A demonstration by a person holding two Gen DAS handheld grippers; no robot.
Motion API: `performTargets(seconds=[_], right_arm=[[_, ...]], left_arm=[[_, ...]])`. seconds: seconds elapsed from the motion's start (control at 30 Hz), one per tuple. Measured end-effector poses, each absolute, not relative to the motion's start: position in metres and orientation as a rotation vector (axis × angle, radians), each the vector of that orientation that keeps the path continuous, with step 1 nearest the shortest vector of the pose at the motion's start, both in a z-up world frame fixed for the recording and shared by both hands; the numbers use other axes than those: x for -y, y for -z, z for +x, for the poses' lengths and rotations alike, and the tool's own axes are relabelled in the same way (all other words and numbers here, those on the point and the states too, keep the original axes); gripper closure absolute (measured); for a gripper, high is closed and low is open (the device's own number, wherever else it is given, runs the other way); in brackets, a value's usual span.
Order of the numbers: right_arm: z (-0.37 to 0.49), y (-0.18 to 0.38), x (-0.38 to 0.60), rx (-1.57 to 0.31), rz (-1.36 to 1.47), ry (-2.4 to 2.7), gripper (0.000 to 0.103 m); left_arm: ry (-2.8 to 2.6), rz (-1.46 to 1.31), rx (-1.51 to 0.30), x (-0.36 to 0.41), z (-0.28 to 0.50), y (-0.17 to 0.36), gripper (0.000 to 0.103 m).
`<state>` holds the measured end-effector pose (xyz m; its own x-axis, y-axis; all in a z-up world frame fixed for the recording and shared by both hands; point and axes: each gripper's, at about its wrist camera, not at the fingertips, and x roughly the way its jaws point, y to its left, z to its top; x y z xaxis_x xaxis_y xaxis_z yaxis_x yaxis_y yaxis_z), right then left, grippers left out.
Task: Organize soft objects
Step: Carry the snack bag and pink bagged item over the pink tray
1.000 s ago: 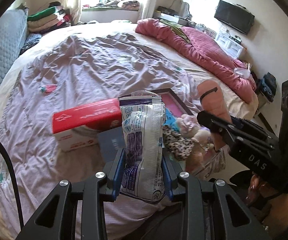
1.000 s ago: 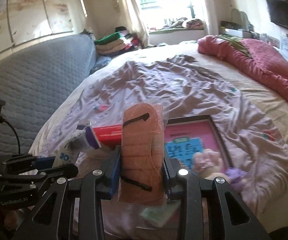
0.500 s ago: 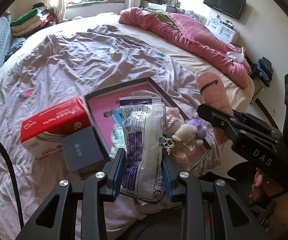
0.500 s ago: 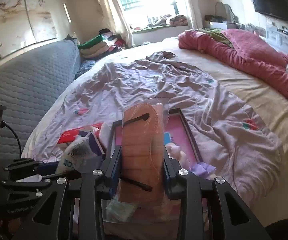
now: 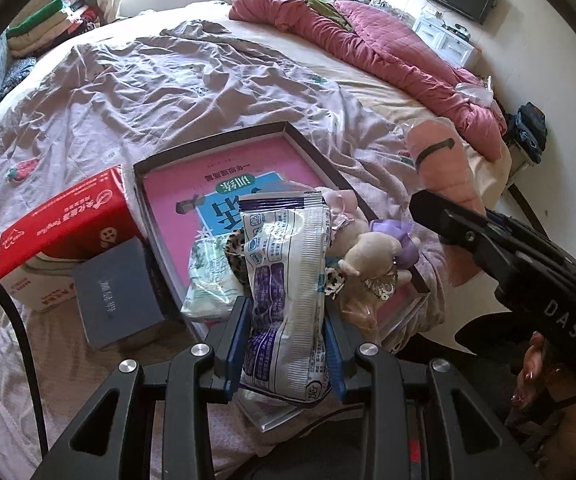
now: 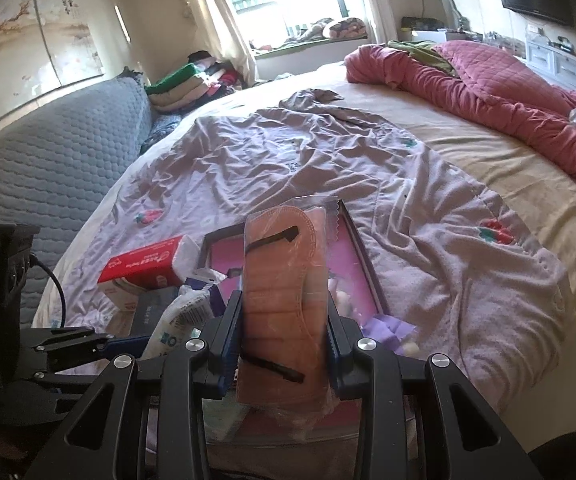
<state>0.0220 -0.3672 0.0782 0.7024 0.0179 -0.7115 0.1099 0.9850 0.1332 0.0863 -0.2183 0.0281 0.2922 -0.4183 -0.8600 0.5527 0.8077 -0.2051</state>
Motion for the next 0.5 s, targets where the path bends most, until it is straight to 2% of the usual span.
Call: performTargets(seconds=[0.5], right_arm=[[0.02,-0.078,0.385,-0.792,0.169,0.093,0.067]], left_arm=[[0.681,0.144,-1.107,0.24,0.095,-0.023,0.069]])
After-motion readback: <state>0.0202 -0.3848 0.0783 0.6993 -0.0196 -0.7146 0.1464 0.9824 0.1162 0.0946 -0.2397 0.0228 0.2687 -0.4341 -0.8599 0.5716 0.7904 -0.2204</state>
